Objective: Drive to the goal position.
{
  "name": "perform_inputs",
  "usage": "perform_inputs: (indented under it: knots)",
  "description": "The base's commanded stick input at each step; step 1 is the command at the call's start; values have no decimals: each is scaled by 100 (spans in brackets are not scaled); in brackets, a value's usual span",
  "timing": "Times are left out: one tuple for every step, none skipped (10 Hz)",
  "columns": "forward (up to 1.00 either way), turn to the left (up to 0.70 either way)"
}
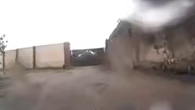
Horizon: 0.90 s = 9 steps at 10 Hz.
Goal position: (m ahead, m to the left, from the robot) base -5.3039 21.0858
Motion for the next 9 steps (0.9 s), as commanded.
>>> perform_inputs:
  knots:
    - [50,41]
    - [50,52]
    - [50,52]
    - [50,52]
    - [50,52]
    - [50,52]
    - [50,52]
    - [50,52]
    - [50,52]
